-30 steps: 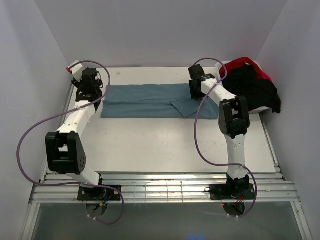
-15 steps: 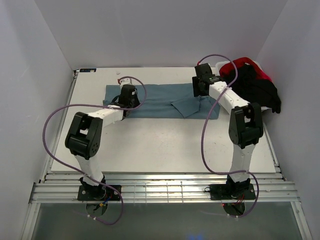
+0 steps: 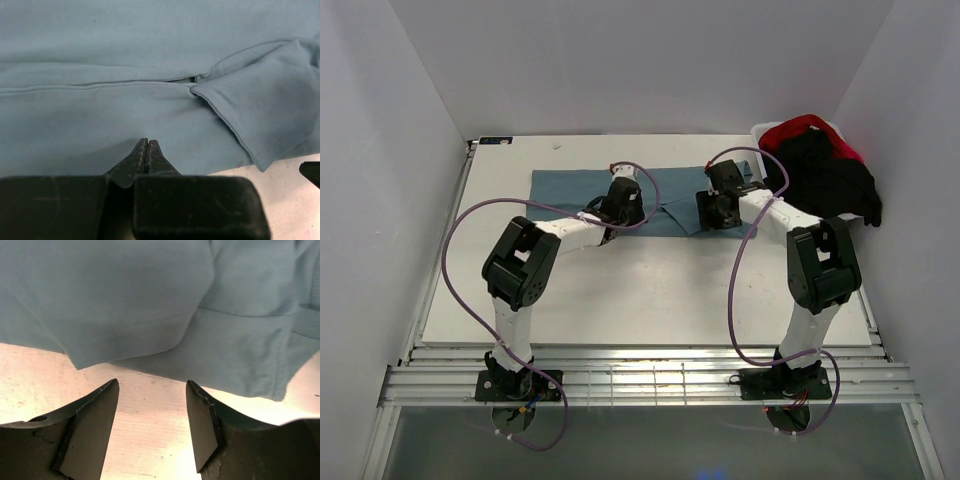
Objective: Fold and stack the t-shirts
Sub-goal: Fold the other side of the tshirt into a rectangle, then rotate the tshirt 90 degrees
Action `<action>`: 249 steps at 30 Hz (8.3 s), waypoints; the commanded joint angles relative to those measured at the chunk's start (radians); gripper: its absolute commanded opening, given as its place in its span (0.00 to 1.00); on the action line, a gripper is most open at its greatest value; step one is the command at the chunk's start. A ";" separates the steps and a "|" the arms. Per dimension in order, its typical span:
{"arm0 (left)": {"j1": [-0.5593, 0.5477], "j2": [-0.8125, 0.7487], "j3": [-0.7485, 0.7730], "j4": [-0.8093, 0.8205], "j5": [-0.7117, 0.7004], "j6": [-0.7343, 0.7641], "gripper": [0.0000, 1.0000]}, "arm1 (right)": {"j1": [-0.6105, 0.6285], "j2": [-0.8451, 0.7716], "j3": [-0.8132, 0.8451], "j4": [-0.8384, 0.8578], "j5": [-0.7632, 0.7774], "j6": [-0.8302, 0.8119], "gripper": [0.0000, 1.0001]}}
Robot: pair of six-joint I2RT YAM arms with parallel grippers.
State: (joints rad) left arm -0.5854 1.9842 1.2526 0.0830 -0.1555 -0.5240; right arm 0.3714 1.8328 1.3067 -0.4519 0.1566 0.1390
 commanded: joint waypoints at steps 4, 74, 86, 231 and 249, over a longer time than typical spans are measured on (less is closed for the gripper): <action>-0.011 0.030 0.033 0.026 -0.019 -0.001 0.00 | 0.006 0.005 -0.003 0.078 -0.089 0.025 0.61; -0.097 -0.030 -0.145 0.060 -0.085 -0.022 0.00 | -0.023 0.510 0.674 0.258 -0.011 0.001 0.21; -0.117 -0.039 -0.134 0.060 -0.085 -0.031 0.00 | -0.043 0.341 0.541 0.465 0.021 -0.078 0.57; 0.334 -0.176 -0.159 -0.078 -0.383 0.116 0.00 | -0.052 0.132 0.066 0.081 0.038 0.043 0.08; 0.391 -0.082 -0.116 -0.071 -0.338 0.119 0.00 | -0.051 0.118 0.039 0.084 0.040 0.045 0.08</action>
State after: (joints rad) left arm -0.2047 1.9076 1.1110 0.0032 -0.5053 -0.4084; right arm 0.3157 1.9797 1.3575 -0.3672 0.1989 0.1764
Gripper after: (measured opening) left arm 0.019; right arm 0.078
